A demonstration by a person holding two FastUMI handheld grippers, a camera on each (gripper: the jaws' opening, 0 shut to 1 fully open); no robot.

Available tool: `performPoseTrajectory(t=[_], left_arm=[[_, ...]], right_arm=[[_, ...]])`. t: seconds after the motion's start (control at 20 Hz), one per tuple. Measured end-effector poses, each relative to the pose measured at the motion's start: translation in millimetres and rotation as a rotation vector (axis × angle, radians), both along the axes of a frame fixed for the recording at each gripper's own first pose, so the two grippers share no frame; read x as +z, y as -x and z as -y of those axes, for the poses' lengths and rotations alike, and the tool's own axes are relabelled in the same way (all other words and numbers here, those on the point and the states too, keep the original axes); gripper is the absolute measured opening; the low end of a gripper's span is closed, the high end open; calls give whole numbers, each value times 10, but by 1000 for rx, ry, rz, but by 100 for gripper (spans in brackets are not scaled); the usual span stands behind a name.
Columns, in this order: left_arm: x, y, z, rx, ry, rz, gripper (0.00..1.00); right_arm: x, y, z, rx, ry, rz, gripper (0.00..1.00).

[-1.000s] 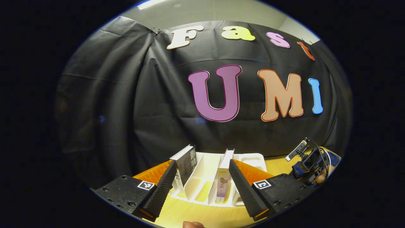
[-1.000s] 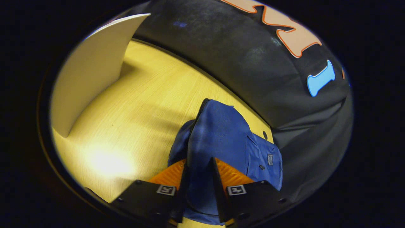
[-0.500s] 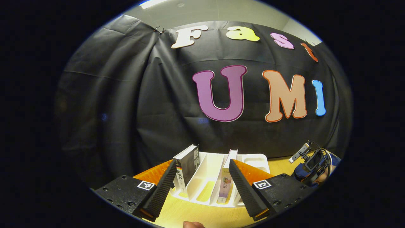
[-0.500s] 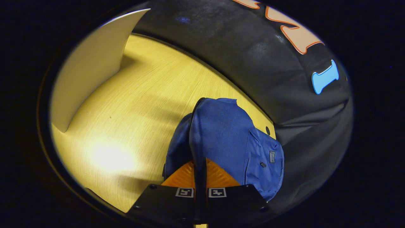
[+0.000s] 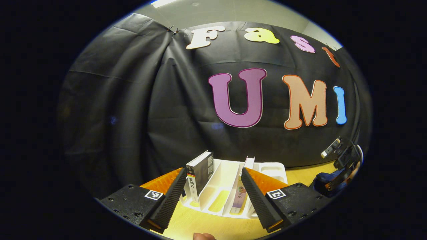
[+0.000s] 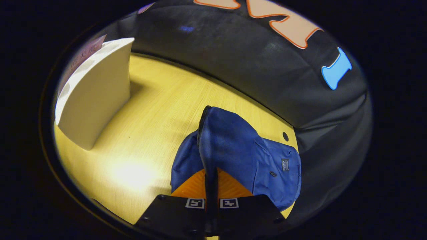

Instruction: Open the schoolbag, grab two books from the bookshelf and put them into the schoolbag.

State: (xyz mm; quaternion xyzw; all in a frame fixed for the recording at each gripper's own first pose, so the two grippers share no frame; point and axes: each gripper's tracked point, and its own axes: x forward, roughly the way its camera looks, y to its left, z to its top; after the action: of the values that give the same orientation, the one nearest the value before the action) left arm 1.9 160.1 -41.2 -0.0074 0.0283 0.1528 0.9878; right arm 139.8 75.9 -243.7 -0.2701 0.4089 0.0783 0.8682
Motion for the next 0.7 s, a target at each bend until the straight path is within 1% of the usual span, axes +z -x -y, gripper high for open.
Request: performPoseTrajectory(t=[0.05,0.1,0.15,0.2,0.3,0.35,0.4,0.45,0.6,0.65,0.7], left_arm=[[3,-3,10,-1,0,0,96],[6,-13,29,-5,0,0,96],[19,-19,50,-9,-1,2,96],[26,-39,72,-16,-2,4,96],[47,-72,133,-31,-4,6,96],[67,-91,173,-37,-3,5,96],[89,-123,213,-44,-2,7,99],[119,-147,261,-53,-1,11,96],[177,-210,381,-72,-11,18,96],[200,-227,430,-78,-14,19,96],[212,-247,469,-85,-15,19,96]], right_arm=[[83,-17,37,-8,-22,7,0],[188,-42,83,-17,-44,16,5],[307,-50,149,-26,-61,25,5],[422,-77,225,-38,-85,32,3],[585,-113,377,-71,-152,29,3],[671,-126,452,-91,-195,25,6],[758,-161,556,-115,-239,23,6],[823,-183,636,-136,-294,22,5],[1039,-239,985,-218,-446,30,5],[1095,-250,1113,-245,-489,36,0],[1153,-270,1233,-267,-532,42,5]])
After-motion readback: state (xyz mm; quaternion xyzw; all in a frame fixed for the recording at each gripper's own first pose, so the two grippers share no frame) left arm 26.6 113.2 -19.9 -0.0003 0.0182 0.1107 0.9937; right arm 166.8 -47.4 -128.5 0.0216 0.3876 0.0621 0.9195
